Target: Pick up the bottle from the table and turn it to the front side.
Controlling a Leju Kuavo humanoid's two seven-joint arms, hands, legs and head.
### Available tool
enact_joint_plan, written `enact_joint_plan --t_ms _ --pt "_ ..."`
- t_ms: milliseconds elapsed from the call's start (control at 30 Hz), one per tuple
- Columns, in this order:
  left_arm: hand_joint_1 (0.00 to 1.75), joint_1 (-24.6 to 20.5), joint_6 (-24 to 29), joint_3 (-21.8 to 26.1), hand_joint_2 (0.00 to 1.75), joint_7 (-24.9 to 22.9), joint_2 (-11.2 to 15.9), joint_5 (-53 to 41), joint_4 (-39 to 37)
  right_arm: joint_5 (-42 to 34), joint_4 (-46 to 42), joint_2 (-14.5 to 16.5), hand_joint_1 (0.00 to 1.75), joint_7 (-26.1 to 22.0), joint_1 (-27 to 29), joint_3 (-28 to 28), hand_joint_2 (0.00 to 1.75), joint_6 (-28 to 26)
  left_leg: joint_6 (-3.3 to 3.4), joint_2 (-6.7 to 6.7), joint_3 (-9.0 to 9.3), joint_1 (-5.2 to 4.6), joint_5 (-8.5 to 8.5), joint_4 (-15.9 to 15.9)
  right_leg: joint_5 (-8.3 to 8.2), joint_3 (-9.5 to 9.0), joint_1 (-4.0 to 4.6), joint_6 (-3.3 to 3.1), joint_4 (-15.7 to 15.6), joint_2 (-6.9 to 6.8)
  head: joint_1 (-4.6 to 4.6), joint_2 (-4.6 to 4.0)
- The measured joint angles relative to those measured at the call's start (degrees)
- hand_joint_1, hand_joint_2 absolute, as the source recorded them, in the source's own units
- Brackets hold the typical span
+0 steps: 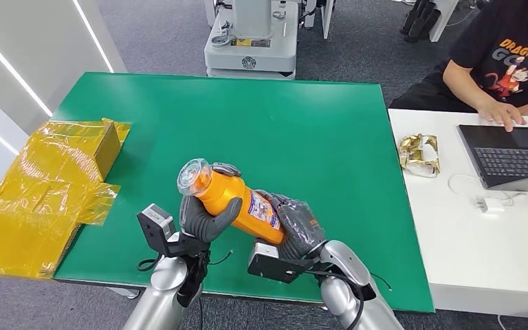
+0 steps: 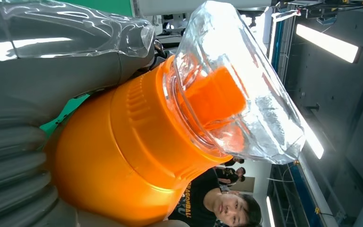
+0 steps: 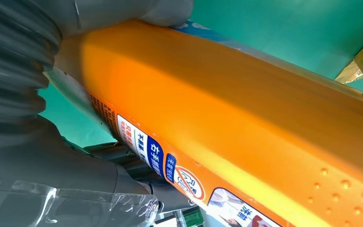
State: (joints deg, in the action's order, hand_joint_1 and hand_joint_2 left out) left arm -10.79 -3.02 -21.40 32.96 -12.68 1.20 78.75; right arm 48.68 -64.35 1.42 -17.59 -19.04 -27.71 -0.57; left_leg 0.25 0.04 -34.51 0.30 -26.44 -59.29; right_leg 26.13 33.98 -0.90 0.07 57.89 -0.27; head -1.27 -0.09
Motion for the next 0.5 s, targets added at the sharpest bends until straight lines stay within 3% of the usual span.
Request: enact_joint_plan --t_ms 500 --pt "1.06 0.0 0.0 0.0 1.75 0.0 0.0 0.0 0.0 0.0 0.0 0.0 1.75 0.0 0.0 0.0 1.75 0.0 0.00 0.00 0.00 0.00 0.00 0.0 0.00 0.00 0.00 0.00 0.0 0.00 0.00 0.00"
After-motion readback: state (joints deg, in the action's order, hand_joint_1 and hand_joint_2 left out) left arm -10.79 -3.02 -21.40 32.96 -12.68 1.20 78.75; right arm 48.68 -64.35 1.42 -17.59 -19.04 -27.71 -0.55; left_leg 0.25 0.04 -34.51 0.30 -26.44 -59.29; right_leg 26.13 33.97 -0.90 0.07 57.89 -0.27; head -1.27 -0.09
